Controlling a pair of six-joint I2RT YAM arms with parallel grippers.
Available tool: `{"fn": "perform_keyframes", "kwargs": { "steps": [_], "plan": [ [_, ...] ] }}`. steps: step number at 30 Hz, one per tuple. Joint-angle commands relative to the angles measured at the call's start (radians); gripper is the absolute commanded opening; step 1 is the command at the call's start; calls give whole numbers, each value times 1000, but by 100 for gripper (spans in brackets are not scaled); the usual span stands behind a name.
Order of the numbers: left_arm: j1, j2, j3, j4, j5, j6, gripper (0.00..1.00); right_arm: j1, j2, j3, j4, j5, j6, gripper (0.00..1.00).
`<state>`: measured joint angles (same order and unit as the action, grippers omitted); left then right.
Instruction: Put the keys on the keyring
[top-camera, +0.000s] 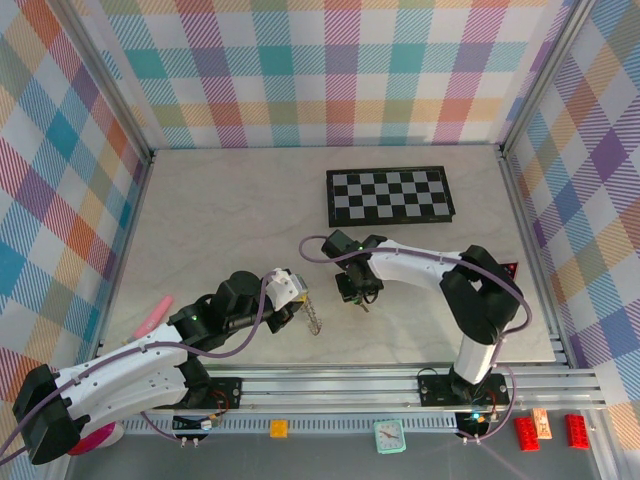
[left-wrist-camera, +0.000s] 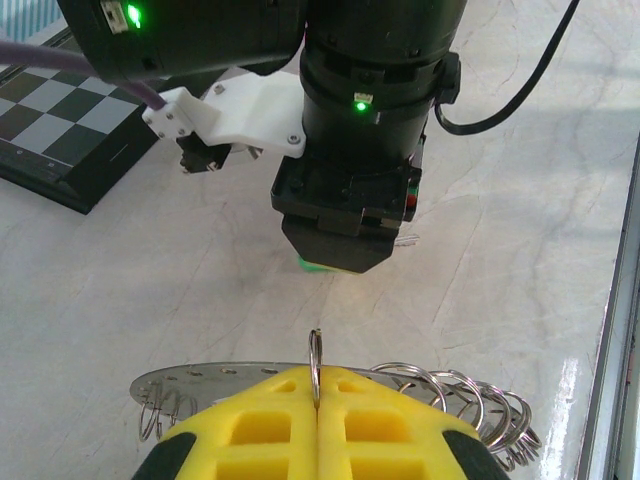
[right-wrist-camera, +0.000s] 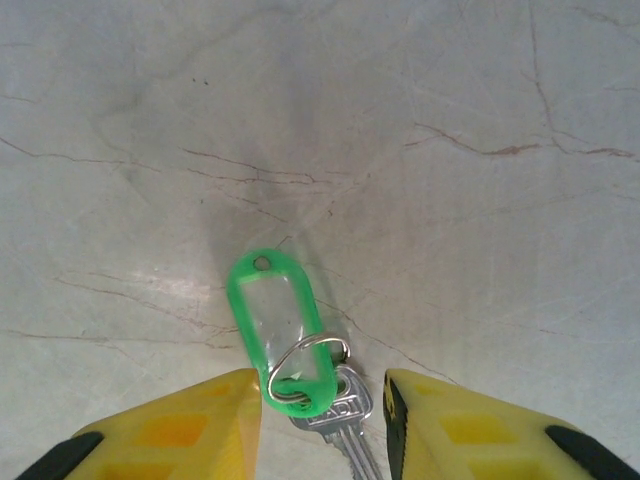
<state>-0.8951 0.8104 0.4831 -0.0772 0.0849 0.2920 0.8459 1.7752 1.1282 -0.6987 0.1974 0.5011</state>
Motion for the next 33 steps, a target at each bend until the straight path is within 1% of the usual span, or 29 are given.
{"fn": "perform_keyframes", "kwargs": {
  "steps": [1, 11, 15, 17, 23, 33],
  "plan": [
    [-11, -7, 11, 25, 4, 4, 0, 5, 27, 24, -13, -6, 11, 37],
    [-11, -7, 11, 25, 4, 6, 0, 5, 23, 31, -35, 22, 9, 34],
    [-11, -5, 11, 27, 5, 5, 0, 5, 22, 33, -28, 10, 5, 41],
    [-11, -5, 12, 25, 6, 6, 0, 5, 29, 35, -24, 5, 3, 42],
    [-11, -10, 10, 23, 3, 6, 0, 5, 42, 38, -24, 7, 1, 37],
    [-11, -8, 11, 22, 5, 6, 0, 5, 56, 41, -31, 18, -1, 33]
  ]
}}
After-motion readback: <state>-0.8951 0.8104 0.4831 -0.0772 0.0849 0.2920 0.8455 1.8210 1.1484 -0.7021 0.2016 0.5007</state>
